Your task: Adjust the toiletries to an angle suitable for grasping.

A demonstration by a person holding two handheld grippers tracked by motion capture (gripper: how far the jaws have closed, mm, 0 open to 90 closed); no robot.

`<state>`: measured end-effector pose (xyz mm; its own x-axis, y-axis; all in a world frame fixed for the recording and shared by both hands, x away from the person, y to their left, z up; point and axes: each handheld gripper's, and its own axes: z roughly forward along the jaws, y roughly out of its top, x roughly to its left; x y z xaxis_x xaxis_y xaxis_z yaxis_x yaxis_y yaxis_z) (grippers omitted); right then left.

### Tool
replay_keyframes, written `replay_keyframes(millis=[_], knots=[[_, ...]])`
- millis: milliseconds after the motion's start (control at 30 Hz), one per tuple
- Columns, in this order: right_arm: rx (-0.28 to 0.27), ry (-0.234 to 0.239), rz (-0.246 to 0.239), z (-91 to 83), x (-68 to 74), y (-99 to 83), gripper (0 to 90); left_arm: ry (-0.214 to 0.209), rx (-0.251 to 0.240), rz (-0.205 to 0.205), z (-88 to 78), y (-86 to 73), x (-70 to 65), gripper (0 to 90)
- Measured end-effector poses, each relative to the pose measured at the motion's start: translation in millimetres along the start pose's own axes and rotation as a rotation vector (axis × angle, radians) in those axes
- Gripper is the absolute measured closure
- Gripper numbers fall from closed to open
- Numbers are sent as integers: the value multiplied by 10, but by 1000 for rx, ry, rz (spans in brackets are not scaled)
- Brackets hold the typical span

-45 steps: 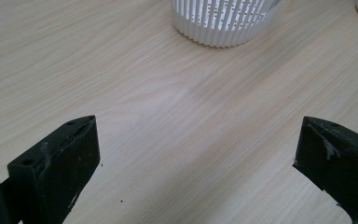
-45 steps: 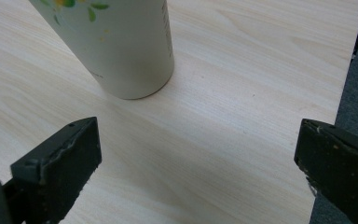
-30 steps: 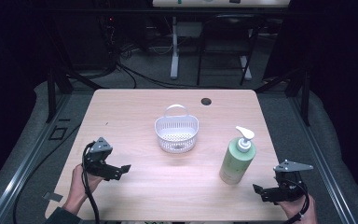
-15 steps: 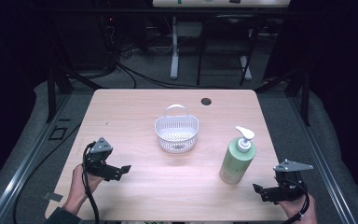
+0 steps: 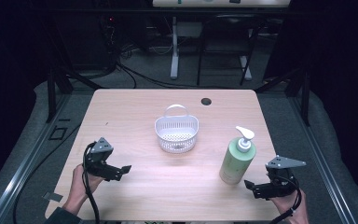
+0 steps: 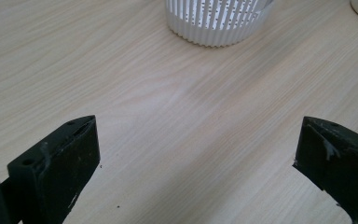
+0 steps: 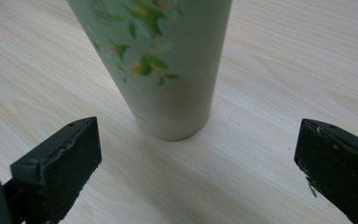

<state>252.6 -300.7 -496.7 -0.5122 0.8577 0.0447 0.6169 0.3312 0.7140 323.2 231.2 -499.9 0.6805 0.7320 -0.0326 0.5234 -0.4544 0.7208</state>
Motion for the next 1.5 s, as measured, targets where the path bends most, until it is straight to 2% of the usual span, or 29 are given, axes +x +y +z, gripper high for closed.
replay_keyframes(millis=[300, 633, 833, 1000, 1100, 1500], knots=[[-56, 20, -18, 43, 60, 134, 4, 3, 0, 9, 6, 11, -11, 0], [-89, 41, -38, 171, 119, 284, 0, -1, 2, 13, 6, 12, -15, 0], [-105, 46, -31, 214, 130, 334, 1, -4, 1, 12, 4, 12, -16, 0], [-144, 35, -29, 221, 112, 363, 47, -7, 7, 16, 11, 11, -16, 0], [-165, 32, -41, 221, 125, 380, 111, -8, 9, 16, 13, 11, -16, 0], [-180, 13, -46, 275, 164, 407, 116, -7, 8, 17, 16, 12, -17, 0]])
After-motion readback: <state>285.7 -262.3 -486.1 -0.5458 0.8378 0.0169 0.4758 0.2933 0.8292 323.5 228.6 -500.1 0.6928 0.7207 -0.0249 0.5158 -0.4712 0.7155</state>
